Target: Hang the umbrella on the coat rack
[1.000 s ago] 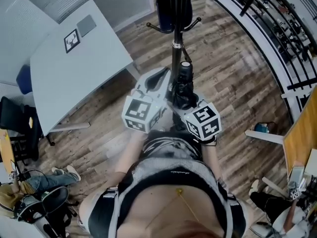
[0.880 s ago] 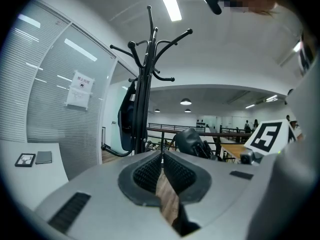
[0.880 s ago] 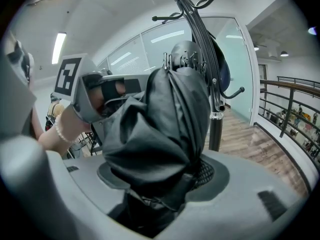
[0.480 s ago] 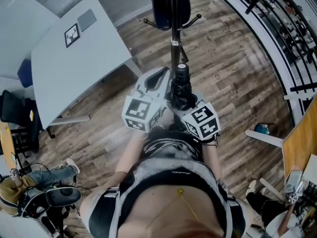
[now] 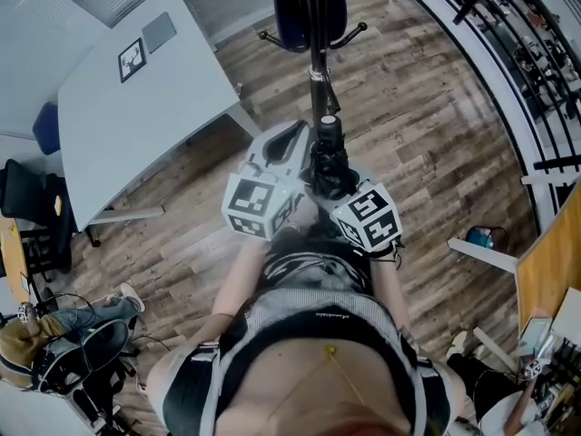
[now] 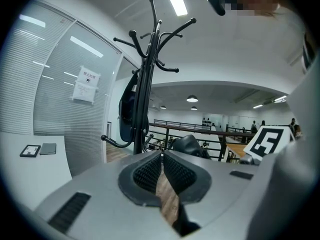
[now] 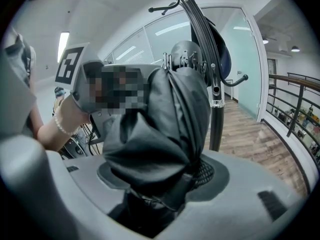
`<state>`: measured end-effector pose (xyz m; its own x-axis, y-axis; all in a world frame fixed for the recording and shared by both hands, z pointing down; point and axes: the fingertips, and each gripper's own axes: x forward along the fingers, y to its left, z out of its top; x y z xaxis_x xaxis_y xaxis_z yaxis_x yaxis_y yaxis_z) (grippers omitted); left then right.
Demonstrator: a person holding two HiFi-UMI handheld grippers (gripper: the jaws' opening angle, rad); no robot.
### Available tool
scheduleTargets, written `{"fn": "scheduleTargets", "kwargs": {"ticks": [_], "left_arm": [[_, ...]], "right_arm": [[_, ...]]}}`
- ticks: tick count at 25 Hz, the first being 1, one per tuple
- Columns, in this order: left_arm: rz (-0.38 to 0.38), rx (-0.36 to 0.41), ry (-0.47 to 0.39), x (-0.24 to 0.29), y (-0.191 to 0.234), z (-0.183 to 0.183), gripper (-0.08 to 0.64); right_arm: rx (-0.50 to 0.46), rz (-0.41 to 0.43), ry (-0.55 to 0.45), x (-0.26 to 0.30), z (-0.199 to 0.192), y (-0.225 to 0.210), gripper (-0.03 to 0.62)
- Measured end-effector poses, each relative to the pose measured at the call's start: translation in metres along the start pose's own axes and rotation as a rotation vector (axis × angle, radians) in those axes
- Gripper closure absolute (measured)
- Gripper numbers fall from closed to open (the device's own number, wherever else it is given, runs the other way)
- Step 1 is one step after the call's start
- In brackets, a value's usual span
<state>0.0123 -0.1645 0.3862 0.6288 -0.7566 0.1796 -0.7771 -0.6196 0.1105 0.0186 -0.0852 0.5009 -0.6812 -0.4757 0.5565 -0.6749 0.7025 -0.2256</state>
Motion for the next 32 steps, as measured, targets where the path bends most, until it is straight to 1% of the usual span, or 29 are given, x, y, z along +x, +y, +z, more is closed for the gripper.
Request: {"fn": "scheduleTargets", "kwargs": {"ticks": [6, 12, 17, 27, 32], "left_arm": [[0.02, -0.007, 0.0, 0.009, 0.001, -0.002, 0.545], [0.031, -0.005, 0.001, 0.016, -0.002, -0.002, 0.545], [0.043, -0.009, 0.007, 0.019, -0.003, -0.005, 0.545], [0.041, -0.019, 0.008, 0.024, -0.009, -0.007, 0.545], [0.05, -0.024, 0.011, 0.025, -0.009, -0.009, 0.545]], "right_arm": [[0.003, 0.03, 0.016, 0.002, -0.008, -0.01, 0.313], [-0.009, 0.04, 0.045, 0.001, -0.017, -0.019, 0.313], [-0.01, 0.054, 0.045, -0.002, -0.02, -0.022, 0.313], [-0.018, 0.048, 0.061, -0.006, -0.026, -0.035, 0.313], [-0.007, 0.049, 0.068, -0.007, -0.032, -0.041, 0.313]]}}
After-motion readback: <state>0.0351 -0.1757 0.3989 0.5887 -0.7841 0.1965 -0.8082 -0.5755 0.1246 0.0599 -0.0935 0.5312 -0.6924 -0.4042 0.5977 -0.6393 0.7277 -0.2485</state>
